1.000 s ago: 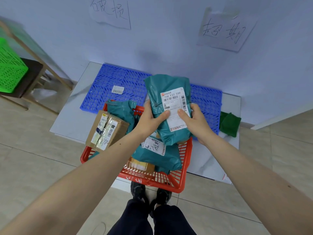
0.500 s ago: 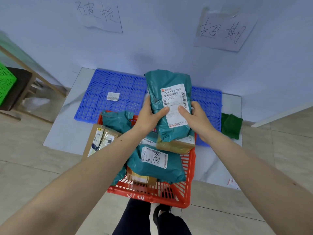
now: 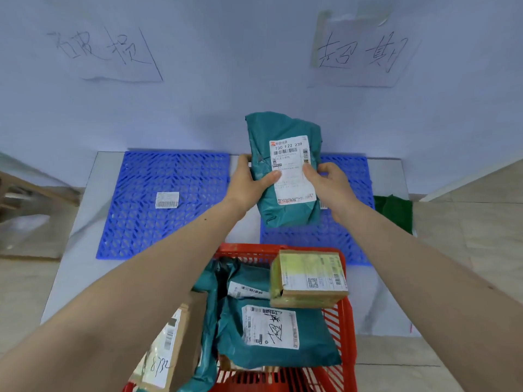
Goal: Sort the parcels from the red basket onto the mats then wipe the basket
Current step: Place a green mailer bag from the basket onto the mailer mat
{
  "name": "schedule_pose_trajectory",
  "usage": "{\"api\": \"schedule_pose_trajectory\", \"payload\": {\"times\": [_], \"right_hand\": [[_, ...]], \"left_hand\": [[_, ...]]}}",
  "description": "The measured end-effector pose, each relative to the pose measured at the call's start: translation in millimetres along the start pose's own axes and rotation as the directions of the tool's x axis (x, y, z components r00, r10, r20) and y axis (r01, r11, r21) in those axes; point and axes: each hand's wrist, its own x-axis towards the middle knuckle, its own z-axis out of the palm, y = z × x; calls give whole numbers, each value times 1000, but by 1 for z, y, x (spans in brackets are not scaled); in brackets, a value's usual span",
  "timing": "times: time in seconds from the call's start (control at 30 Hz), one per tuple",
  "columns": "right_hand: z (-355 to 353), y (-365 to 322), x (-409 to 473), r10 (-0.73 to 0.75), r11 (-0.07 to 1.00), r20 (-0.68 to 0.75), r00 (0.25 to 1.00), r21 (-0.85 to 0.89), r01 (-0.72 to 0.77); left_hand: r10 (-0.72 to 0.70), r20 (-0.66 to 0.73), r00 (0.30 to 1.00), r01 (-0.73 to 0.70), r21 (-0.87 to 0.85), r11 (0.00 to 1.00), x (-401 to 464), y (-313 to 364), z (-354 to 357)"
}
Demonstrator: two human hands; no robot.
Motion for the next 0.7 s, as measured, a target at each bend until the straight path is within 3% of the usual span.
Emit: {"api": "schedule_pose_trajectory", "payload": {"times": [0.43, 0.7], "right_hand": [[22, 102, 137, 226, 972, 54, 973, -84, -221], [48, 145, 199, 244, 969, 54, 968, -44, -242]], "left_hand": [[-262, -76, 962, 267, 67, 961, 126, -111, 52], [-243, -91, 966, 258, 272, 927, 183, -154, 71]]}}
